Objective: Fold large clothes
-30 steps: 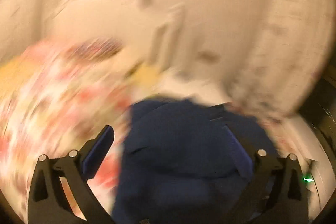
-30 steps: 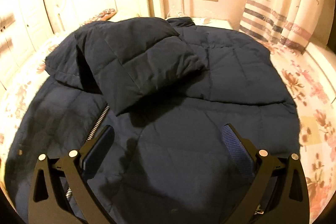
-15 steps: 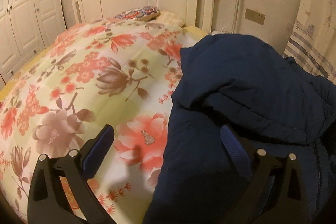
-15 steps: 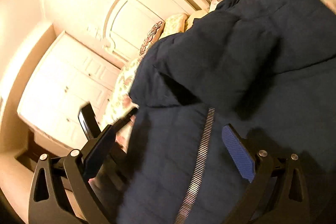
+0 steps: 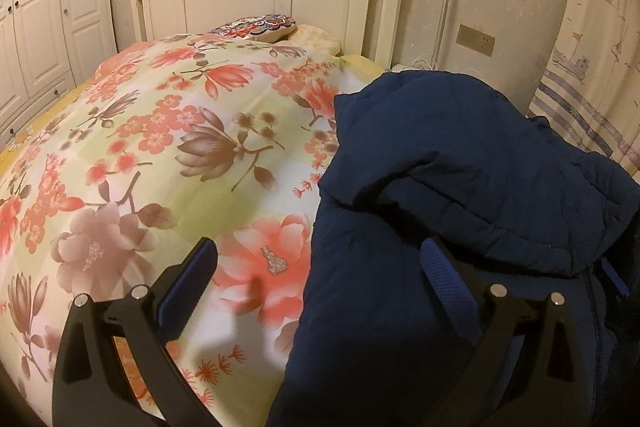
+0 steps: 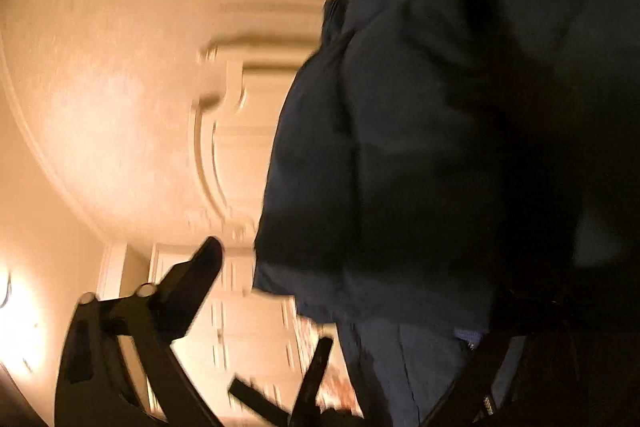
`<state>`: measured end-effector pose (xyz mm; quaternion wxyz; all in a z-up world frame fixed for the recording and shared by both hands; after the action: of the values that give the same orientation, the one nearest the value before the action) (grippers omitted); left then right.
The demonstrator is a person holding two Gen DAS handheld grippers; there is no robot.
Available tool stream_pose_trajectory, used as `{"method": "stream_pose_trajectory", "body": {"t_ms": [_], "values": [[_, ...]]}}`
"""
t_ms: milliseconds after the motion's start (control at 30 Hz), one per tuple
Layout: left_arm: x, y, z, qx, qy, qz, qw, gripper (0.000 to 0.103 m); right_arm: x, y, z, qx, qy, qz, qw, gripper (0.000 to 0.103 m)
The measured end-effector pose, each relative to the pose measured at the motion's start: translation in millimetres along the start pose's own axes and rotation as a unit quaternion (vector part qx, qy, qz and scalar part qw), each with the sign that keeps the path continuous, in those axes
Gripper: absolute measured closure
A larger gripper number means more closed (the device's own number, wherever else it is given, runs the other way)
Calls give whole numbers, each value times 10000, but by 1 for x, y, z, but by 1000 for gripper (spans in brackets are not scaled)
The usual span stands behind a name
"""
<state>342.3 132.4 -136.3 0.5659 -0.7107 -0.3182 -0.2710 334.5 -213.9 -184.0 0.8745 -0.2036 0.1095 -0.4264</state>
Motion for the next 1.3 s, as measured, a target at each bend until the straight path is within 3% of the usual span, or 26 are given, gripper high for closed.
{"method": "stream_pose_trajectory", "body": {"t_ms": [67, 133, 200, 267, 333, 367, 400, 467, 533, 567, 600, 633, 667, 700, 767, 800, 900, 933, 967, 1000, 1067, 1133, 1200, 1300], "values": [[0, 0, 0, -10, -3, 3, 10000, 2, 0, 1, -2, -8, -17, -177, 9998, 41], [0, 0, 0, -15, -7, 10, 10000, 2, -4, -2, 6, -11, -400, -289, 9988, 57], [0, 0, 0, -21, -7, 15, 10000, 2, -8, -15, 23, -109, -938, -609, 9937, 63], [0, 0, 0, -21, -12, 17, 10000, 2, -12, -26, 52, -290, -1766, -856, 9801, 67], [0, 0, 0, -30, -28, 22, 10000, 2, -18, -42, 92, -686, -3103, -1324, 9389, 67], [0, 0, 0, -35, -38, 19, 10000, 2, -21, -51, 111, -853, -3823, -1554, 9069, 67], [0, 0, 1, -45, -52, 18, 10000, 2, -23, -57, 121, -966, -4214, -1694, 8857, 67], [0, 1, 1, -62, -78, 43, 9999, 2, -18, -77, 136, -1365, -5033, -2173, 8252, 68], [0, 3, 1, -72, -88, 82, 9999, 2, -7, -88, 133, -1691, -5290, -2382, 7968, 68], [-1, 3, 2, -75, -93, 94, 9999, 2, 3, -90, 128, -1845, -5287, -2442, 7917, 68], [-1, 4, 2, -75, -98, 101, 9999, 2, 17, -94, 119, -1966, -5181, -2379, 7977, 68], [-1, 4, 2, -76, -102, 99, 9999, 2, 28, -99, 103, -2054, -5055, -2098, 8113, 67], [-1, 4, 2, -73, -106, 97, 9999, 2, 45, -88, 86, -2341, -4882, -1564, 8261, 67], [-1, 4, 2, -70, -109, 99, 9999, 2, 57, -79, 71, -2800, -4731, -1303, 8251, 67], [-1, 4, 2, -47, -106, 103, 9999, 2, 74, -73, 46, -3434, -4379, -1283, 8209, 67], [-1, 4, 2, -40, -106, 101, 9999, 2, 77, -75, 40, -3471, -4251, -1304, 8257, 67], [-1, 5, 0, 13, -87, 138, 9999, 2, 81, -79, 34, -3295, -4008, -1367, 8438, 62], [-1, 6, 0, 31, -78, 146, 9999, 2, 80, -80, 37, -3104, -3967, -1330, 8536, 47], [-1, 6, 0, 38, -73, 148, 9999, 2, 79, -83, 40, -2783, -3894, -1233, 8693, 23], [-1, 6, 0, 35, -72, 145, 9999, 2, 79, -76, 42, -2469, -3801, -1127, 8842, 14], [-1, 6, 0, 30, -98, 135, 9999, 2, 87, -70, 44, -2002, -3462, -985, 9112, 12], [-1, 6, 1, 13, -133, 131, 9998, 2, 89, -58, 42, -1932, -3203, -859, 9234, 12], [-1, 6, 1, 0, -145, 142, 9998, 2, 96, -39, 40, -2046, -2996, -705, 9292, 12], [-2, 5, 1, -14, -141, 141, 9998, 2, 103, -15, 39, -2368, -2794, -661, 9282, 11]]}}
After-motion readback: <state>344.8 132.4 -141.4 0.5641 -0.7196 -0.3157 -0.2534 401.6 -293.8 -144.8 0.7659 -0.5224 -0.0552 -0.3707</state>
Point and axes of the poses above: each gripper's, at about its wrist camera, not at the fingertips, and y roughly the way its jaws point, z to its left, x to its top, the point moved 1 cm from there along y, roughly the way its jaws point, and after that the axes turned 14 degrees about -x, right-handed, at the moved point
